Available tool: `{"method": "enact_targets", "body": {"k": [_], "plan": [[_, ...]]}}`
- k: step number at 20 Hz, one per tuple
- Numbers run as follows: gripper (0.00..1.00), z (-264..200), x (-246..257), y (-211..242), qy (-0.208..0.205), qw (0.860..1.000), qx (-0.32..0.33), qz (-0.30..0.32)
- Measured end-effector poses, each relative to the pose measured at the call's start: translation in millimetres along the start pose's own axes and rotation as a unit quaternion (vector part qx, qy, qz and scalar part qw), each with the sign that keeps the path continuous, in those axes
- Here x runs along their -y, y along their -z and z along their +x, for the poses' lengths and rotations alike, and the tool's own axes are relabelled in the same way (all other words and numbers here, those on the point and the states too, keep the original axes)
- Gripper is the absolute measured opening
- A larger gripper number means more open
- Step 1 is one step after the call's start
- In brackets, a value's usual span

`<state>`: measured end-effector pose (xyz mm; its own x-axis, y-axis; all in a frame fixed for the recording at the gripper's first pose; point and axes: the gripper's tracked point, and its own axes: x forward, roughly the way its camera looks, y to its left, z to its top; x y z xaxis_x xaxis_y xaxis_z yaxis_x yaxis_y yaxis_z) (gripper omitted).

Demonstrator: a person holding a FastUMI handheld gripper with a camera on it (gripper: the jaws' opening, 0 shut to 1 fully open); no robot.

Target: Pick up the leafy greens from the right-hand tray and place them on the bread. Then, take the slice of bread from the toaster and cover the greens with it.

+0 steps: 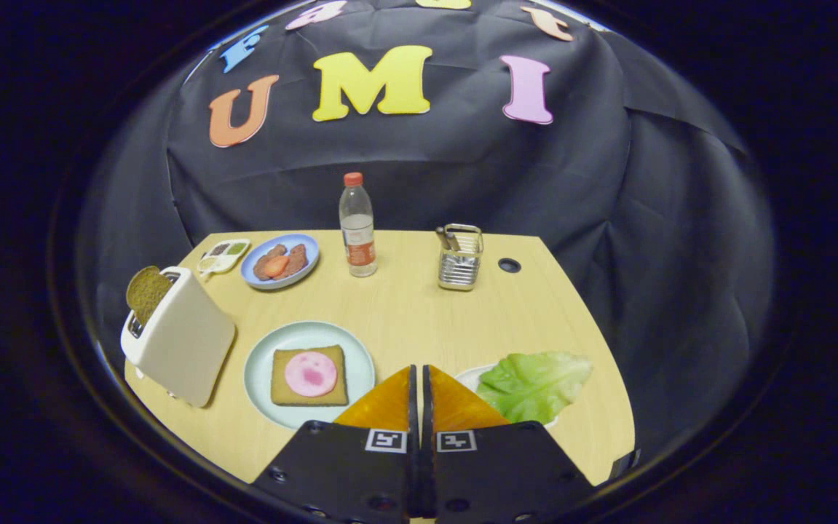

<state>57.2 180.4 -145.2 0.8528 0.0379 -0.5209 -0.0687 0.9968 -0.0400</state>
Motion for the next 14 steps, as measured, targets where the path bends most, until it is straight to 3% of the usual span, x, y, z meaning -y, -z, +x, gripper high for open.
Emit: {"method": "enact_targets", "body": {"k": [2,6,9,10,12,14], "plan": [[0.0,3,-3,9,0.005,1.0,-0.009,0.005],[0.01,24,45,24,0.051,0.997,-0.025,0.048],[0.04,41,87,42,0.056,0.995,-0.056,0.066],[0.2,47,96,45,0.052,0.994,-0.063,0.068],[0.26,58,110,49,0.039,0.994,-0.068,0.07],[0.47,70,128,54,0.038,0.994,-0.078,0.06]]}}
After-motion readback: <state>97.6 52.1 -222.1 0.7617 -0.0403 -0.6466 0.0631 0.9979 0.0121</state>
